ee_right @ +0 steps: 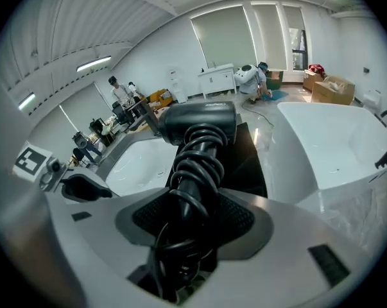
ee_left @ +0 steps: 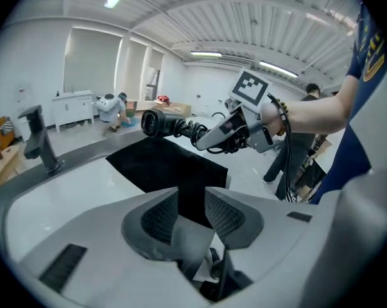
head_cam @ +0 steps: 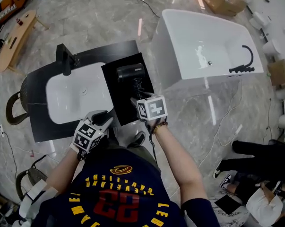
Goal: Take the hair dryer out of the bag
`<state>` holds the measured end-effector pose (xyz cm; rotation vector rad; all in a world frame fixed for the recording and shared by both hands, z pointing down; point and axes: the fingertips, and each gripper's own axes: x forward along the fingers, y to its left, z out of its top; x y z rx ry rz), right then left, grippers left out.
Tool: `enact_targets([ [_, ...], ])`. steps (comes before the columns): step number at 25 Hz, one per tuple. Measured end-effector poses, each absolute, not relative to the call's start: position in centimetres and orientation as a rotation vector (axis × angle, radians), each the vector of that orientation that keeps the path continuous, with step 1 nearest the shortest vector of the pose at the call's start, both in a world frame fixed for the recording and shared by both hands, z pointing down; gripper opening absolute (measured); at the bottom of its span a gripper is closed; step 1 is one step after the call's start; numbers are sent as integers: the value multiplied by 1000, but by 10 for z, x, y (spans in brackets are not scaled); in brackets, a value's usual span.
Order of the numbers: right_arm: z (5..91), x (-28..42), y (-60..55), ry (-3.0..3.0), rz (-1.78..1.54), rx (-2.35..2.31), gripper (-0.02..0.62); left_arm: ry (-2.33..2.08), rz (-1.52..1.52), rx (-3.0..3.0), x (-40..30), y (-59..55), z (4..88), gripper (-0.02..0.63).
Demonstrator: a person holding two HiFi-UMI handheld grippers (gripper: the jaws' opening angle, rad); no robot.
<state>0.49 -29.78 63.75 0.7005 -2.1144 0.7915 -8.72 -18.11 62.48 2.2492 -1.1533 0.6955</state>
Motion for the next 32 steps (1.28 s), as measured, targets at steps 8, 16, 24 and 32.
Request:
enact_targets([
  [8,687,-13,-327,-1959,728,690,225,-1278,640,2141,-122,-167,625,129],
  [16,712,-10,-324,-1883,724,700,227,-1310,682,2122,-131,-170,630,129],
  [24,710,-9,-330,-1937,690,690,229,-1388,686,2159,-150,-195,609,128],
  [32,637,22,-338,-2162,668,809,229,-1518,569,2156,-187,-214,566,129],
])
